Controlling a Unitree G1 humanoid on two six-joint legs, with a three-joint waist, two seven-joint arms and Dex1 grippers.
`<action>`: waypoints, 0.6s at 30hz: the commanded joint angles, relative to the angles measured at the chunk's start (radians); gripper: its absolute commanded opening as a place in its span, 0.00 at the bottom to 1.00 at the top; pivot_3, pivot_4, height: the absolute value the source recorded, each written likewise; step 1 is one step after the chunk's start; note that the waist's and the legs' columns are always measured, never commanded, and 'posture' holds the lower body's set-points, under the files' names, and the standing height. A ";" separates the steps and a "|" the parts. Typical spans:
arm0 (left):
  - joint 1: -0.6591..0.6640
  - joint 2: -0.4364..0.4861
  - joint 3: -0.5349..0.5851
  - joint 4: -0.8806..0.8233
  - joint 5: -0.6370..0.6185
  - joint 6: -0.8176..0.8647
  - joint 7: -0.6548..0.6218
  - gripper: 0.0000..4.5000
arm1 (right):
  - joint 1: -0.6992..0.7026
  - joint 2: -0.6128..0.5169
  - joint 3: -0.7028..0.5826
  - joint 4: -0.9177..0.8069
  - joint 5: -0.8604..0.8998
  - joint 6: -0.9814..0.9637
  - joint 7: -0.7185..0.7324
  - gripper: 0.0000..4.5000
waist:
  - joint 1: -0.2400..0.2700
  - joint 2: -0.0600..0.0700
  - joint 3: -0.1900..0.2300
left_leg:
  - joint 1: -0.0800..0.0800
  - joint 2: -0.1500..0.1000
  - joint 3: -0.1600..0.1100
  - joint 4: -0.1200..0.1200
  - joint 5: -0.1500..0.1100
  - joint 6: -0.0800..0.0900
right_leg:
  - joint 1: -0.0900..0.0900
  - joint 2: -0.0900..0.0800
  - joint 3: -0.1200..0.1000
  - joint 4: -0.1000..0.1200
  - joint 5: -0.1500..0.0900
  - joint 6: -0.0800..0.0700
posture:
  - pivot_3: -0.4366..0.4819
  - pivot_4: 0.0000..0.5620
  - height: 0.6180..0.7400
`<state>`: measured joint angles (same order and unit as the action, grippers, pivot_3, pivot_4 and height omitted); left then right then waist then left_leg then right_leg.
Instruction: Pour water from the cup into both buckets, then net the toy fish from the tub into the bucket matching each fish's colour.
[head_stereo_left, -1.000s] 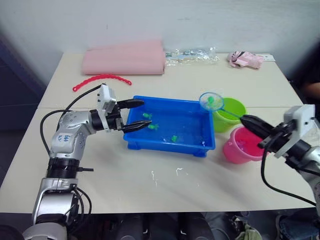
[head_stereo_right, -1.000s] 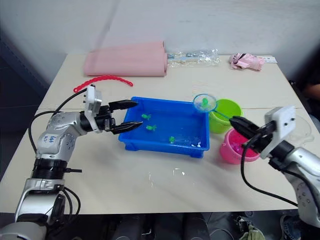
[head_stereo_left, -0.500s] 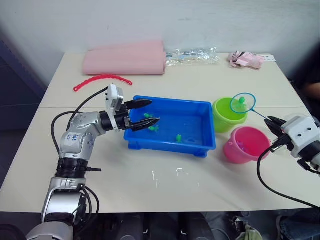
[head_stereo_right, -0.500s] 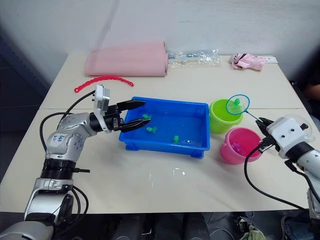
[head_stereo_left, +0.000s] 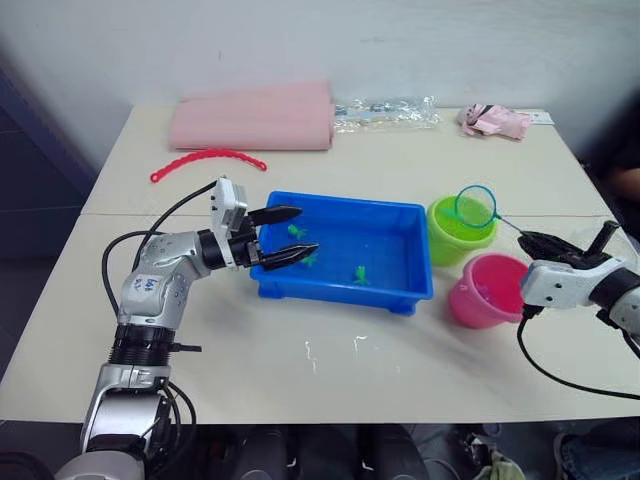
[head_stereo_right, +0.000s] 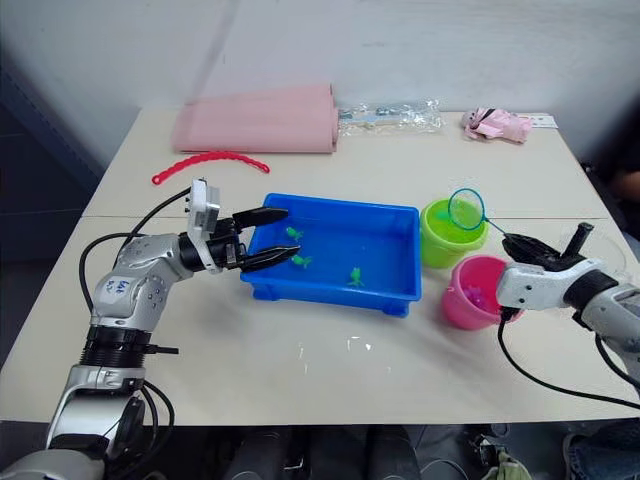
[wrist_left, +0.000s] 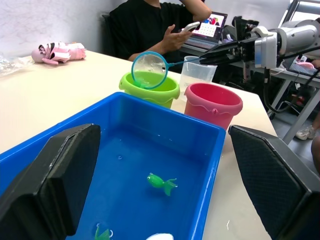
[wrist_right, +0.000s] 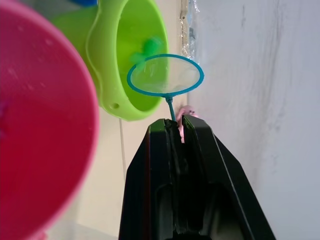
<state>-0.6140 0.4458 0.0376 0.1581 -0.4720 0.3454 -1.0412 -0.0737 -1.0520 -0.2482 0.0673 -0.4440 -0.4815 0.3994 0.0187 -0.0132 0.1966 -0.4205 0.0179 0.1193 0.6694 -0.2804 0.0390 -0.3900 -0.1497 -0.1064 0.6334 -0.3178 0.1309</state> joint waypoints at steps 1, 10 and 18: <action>-0.009 -0.002 0.005 -0.019 0.001 -0.029 -0.003 0.99 | -0.001 -0.041 -0.029 -0.036 0.027 -0.007 0.023 0.00 | 0.001 0.000 0.000 | 0.000 0.000 0.000 0.000 0.000 0.000 | 0.000 0.000 0.000 0.000 0.000 0.000 | 0.48 0.27 1.00; 0.004 0.051 0.037 0.017 0.013 -0.087 -0.032 0.99 | -0.063 0.022 -0.147 -0.212 0.647 0.313 0.291 0.00 | -0.001 0.000 0.000 | 0.000 0.000 -0.001 0.001 0.000 0.000 | 0.001 0.000 -0.001 0.000 0.000 0.000 | 0.48 0.27 1.00; 0.034 0.175 0.041 0.078 0.046 -0.183 -0.156 0.99 | -0.176 -0.099 0.015 -0.385 0.803 0.667 0.484 0.00 | -0.003 0.000 0.000 | 0.001 0.001 -0.002 0.001 0.000 0.001 | 0.002 0.000 -0.002 0.000 0.000 0.000 | 0.48 0.27 1.00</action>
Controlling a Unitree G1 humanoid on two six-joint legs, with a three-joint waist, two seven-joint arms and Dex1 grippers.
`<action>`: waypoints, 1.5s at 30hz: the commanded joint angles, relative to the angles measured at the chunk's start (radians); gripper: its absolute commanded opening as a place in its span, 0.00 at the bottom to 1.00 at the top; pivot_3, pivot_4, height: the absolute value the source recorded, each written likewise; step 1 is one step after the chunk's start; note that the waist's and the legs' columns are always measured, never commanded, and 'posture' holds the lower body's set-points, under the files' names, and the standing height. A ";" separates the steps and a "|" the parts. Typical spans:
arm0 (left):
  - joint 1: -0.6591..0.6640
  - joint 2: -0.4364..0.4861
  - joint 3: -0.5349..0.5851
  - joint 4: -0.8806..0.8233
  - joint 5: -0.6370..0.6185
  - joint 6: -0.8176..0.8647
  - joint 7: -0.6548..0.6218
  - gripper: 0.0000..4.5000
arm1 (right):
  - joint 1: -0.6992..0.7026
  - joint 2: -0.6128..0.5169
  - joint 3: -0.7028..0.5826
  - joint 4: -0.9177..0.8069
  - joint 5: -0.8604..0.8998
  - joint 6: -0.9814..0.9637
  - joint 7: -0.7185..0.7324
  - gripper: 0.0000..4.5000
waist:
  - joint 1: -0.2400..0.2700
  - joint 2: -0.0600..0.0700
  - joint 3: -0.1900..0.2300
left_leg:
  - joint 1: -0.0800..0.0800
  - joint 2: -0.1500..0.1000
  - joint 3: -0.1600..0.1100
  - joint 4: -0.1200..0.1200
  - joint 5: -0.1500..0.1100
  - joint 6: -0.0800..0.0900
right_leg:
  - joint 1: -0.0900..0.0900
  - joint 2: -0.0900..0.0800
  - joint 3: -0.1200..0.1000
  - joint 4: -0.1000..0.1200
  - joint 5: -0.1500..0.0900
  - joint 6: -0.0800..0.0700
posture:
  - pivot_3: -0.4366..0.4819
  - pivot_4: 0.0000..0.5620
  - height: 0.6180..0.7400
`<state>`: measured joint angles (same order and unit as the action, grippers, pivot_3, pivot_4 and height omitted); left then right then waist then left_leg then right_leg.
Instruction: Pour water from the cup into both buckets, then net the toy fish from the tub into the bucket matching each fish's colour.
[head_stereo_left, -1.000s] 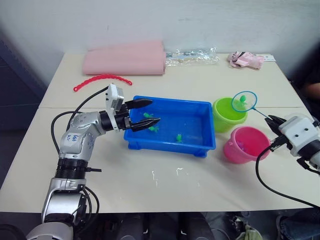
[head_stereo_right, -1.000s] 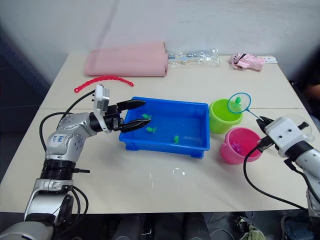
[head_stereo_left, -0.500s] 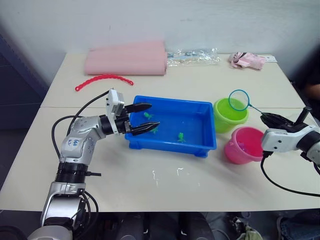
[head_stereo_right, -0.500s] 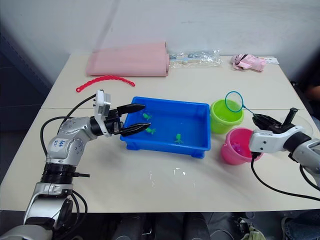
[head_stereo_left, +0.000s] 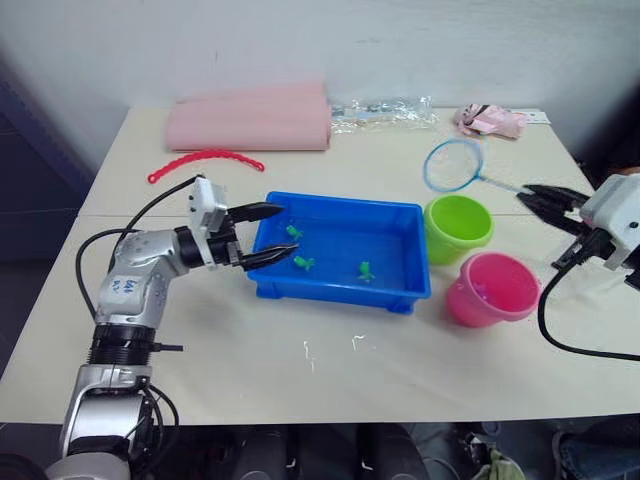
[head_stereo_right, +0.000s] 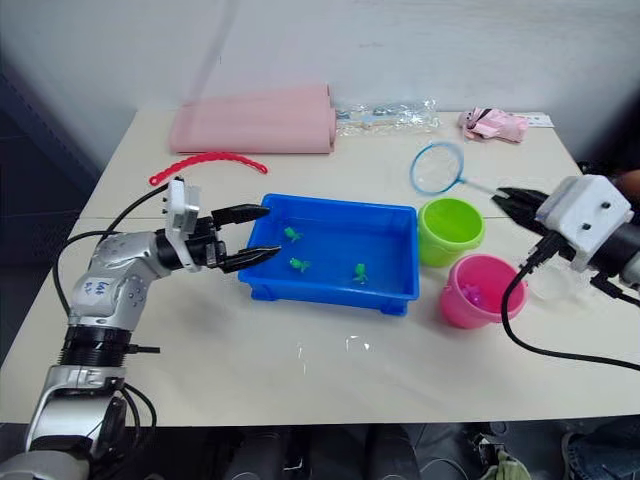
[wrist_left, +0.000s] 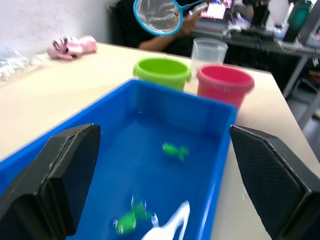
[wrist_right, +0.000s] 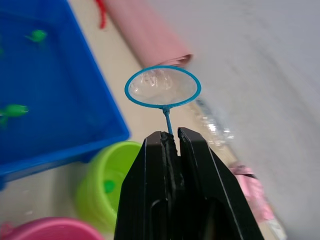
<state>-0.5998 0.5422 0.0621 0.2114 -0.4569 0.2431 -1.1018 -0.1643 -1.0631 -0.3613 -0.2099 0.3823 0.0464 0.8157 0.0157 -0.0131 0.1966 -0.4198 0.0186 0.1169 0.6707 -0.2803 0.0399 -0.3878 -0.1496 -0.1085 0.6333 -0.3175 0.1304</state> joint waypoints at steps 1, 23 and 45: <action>0.020 0.090 0.016 0.028 0.034 -0.083 -0.104 0.99 | -0.106 -0.100 0.166 -0.108 -0.055 0.136 0.082 0.00 | -0.001 0.000 0.000 | 0.000 0.000 0.000 0.000 0.000 0.000 | 0.000 0.000 0.000 0.000 0.000 0.000 | 0.48 0.27 1.00; 0.076 0.127 0.035 -0.097 0.013 -0.012 -0.067 0.99 | -0.460 0.017 0.600 0.057 -0.443 0.222 0.302 0.00 | -0.017 0.000 0.000 | -0.003 0.000 0.002 0.004 -0.002 0.001 | -0.003 -0.001 0.001 0.003 0.000 0.000 | 0.48 0.27 1.00; 0.035 0.113 0.032 -0.070 0.011 -0.005 -0.072 0.99 | -0.158 0.403 0.168 0.024 0.018 0.482 0.112 0.00 | -0.013 0.000 0.000 | -0.003 -0.001 0.002 0.003 -0.002 0.001 | -0.003 -0.001 0.001 0.003 0.000 0.000 | 0.48 0.27 1.00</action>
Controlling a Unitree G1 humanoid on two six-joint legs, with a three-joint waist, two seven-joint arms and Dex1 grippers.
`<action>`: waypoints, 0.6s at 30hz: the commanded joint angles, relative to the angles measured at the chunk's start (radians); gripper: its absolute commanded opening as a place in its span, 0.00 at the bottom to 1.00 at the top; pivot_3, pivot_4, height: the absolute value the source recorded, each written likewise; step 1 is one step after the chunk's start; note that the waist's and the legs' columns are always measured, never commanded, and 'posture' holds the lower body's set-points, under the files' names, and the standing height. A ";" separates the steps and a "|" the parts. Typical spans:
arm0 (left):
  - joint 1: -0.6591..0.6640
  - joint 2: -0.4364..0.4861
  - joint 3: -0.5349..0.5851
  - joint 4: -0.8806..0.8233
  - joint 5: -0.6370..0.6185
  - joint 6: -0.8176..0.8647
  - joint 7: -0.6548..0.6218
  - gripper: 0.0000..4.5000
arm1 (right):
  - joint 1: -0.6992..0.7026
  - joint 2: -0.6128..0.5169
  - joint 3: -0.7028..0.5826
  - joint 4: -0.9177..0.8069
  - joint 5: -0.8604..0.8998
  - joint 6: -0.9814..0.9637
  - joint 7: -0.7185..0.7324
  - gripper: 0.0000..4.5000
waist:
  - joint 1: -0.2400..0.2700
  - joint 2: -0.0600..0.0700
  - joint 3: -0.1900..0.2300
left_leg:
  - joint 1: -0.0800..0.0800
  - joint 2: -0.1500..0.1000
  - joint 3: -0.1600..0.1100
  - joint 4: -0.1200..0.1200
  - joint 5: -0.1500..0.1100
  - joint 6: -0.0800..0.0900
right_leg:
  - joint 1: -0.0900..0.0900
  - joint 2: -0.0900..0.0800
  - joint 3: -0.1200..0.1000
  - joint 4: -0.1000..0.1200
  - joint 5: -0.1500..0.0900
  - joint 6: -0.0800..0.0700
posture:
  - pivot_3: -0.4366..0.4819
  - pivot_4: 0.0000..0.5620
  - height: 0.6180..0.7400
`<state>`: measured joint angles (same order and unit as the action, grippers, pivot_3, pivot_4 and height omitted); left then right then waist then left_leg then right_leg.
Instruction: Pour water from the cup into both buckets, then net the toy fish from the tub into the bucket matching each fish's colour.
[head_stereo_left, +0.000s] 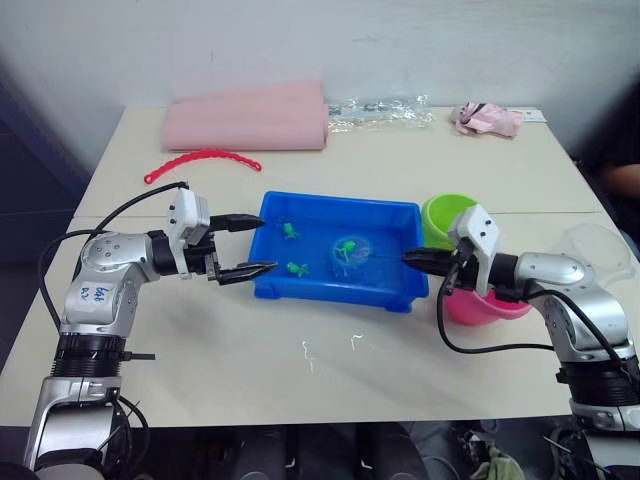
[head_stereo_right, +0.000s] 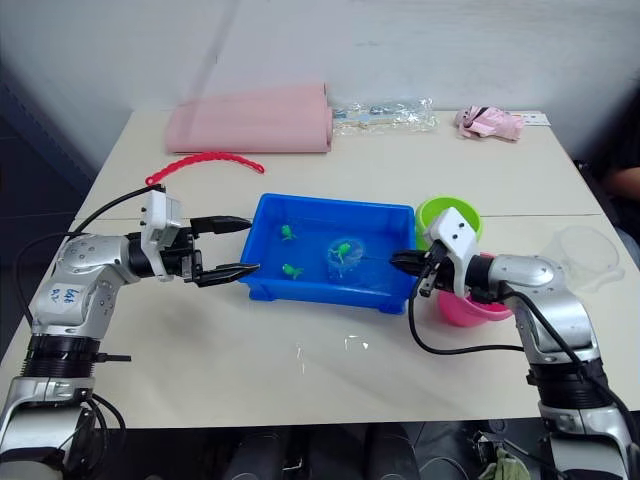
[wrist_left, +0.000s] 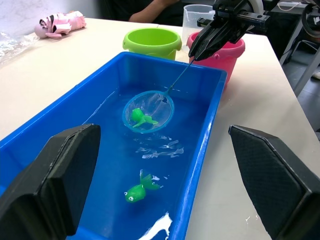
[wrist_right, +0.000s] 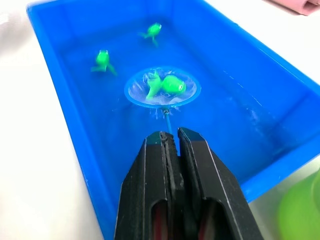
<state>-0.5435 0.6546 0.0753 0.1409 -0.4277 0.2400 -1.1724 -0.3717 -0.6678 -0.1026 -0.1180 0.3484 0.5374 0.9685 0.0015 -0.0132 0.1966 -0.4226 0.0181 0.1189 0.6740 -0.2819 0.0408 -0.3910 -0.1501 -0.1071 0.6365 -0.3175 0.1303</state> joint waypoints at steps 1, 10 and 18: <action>-0.023 0.000 0.024 0.000 -0.024 0.003 0.000 0.99 | 0.069 0.013 -0.118 -0.096 0.082 0.010 -0.051 0.00 | 0.001 0.000 0.000 | 0.000 0.000 0.000 0.000 0.000 0.000 | 0.000 0.000 0.000 0.000 0.000 0.000 | 0.48 0.27 1.00; -0.084 -0.040 0.023 0.009 -0.079 0.096 0.020 0.99 | 0.257 0.034 -0.312 -0.334 0.245 0.033 -0.154 0.00 | 0.001 0.000 0.000 | 0.000 0.000 0.000 -0.001 0.000 0.000 | 0.000 0.000 0.000 0.000 0.000 0.000 | 0.48 0.27 1.00; -0.173 -0.141 0.004 0.061 -0.068 0.099 0.059 0.99 | 0.316 -0.008 -0.461 -0.366 0.249 -0.023 -0.228 0.00 | 0.013 0.000 0.000 | 0.001 -0.001 0.000 0.000 0.000 0.000 | 0.000 0.000 0.001 0.000 0.000 0.000 | 0.48 0.27 1.00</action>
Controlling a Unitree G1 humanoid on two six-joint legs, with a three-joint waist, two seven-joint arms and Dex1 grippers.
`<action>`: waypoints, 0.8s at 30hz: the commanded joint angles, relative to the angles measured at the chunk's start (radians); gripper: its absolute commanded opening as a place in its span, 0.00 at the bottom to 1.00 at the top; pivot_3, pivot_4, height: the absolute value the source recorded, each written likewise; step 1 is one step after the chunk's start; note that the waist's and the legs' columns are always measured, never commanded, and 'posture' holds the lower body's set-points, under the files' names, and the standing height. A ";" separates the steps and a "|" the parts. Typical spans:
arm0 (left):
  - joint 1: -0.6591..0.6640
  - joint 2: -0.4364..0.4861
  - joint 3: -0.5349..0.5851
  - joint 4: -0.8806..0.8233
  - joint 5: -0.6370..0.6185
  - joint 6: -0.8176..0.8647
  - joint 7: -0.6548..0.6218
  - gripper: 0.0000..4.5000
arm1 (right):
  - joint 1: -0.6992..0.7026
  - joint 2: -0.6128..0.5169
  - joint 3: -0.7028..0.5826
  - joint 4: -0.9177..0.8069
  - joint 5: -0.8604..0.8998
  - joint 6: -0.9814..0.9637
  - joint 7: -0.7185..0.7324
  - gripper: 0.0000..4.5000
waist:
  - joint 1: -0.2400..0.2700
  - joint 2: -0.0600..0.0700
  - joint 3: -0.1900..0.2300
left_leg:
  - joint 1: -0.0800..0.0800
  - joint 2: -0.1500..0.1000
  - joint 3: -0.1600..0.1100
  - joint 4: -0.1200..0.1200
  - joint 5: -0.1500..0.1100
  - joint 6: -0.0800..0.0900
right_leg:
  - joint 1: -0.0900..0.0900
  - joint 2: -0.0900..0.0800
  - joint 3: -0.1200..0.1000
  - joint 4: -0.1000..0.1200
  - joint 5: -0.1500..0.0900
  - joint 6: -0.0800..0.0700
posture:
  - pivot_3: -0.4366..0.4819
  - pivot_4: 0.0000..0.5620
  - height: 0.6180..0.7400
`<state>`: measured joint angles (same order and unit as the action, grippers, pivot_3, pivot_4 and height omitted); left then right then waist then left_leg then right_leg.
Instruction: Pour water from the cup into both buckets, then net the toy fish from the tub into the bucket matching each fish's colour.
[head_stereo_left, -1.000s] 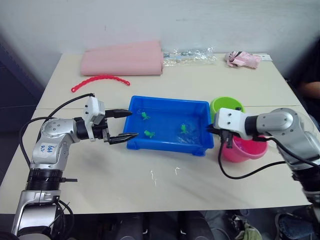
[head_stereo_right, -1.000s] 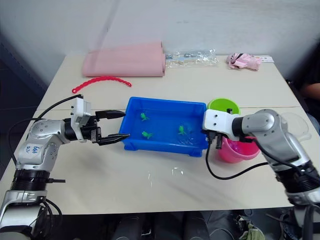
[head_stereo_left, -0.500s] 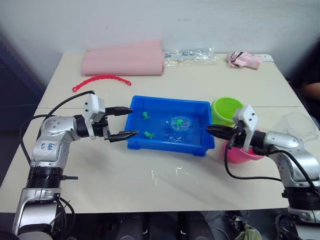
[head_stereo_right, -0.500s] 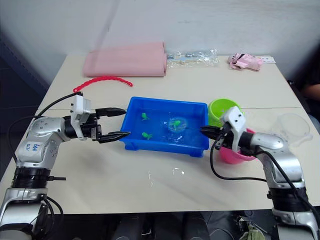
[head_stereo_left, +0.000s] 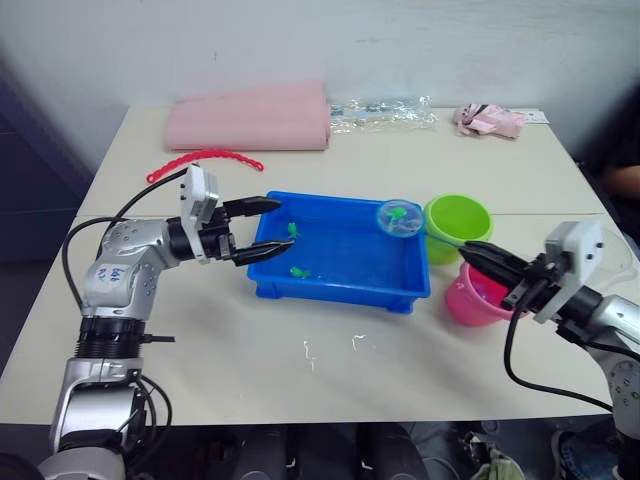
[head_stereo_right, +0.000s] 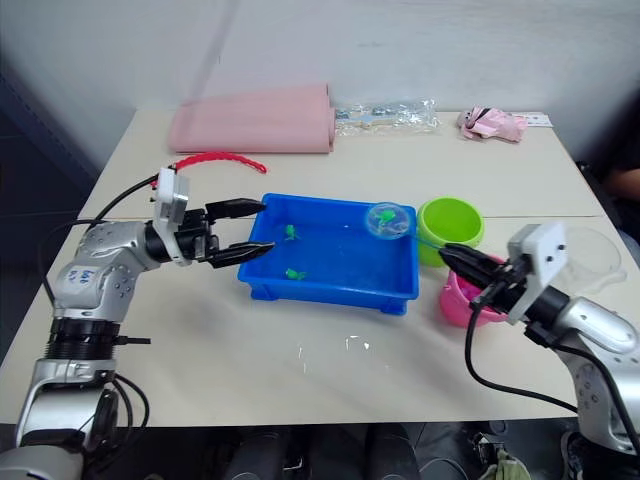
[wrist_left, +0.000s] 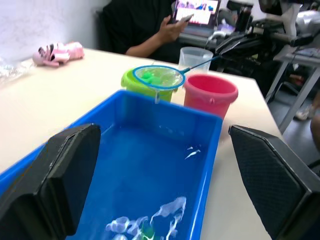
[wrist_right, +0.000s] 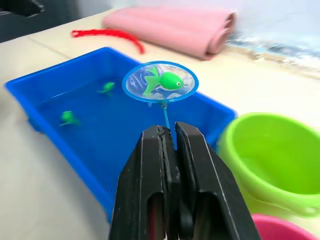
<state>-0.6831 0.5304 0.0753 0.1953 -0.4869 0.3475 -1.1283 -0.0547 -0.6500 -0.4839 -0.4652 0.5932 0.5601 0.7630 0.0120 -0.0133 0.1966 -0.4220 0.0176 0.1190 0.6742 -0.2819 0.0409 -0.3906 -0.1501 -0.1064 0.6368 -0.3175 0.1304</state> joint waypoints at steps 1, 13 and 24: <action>-0.045 -0.028 0.000 0.021 0.000 -0.018 0.020 0.99 | -0.002 -0.032 -0.094 -0.001 -0.007 -0.061 -0.031 0.00 | 0.003 0.000 0.000 | 0.000 0.000 0.000 0.000 0.000 0.000 | 0.000 0.000 0.000 0.000 0.000 0.000 | 0.48 0.27 1.00; -0.075 -0.104 -0.052 0.057 0.032 0.007 0.062 0.99 | 0.013 -0.189 0.012 0.320 -0.439 -0.566 -0.040 0.00 | 0.007 0.000 0.000 | 0.000 -0.001 0.001 0.000 0.000 0.000 | 0.000 0.000 0.000 0.000 0.000 0.000 | 0.48 0.27 1.00; -0.092 -0.117 -0.073 0.025 0.044 -0.004 0.058 0.99 | 0.011 -0.394 0.146 0.474 -0.857 -1.019 -0.174 0.00 | 0.009 0.000 0.000 | 0.000 0.000 0.001 0.001 0.000 0.000 | 0.000 0.000 0.000 0.000 0.000 0.000 | 0.48 0.27 1.00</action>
<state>-0.7494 0.4129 0.0068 0.2556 -0.4438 0.3479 -1.0668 -0.0319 -1.0107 -0.3289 0.0071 -0.2081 -0.3972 0.6284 0.0211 -0.0132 0.1967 -0.4216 0.0177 0.1196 0.6757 -0.2817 0.0408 -0.3903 -0.1502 -0.1059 0.6370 -0.3174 0.1306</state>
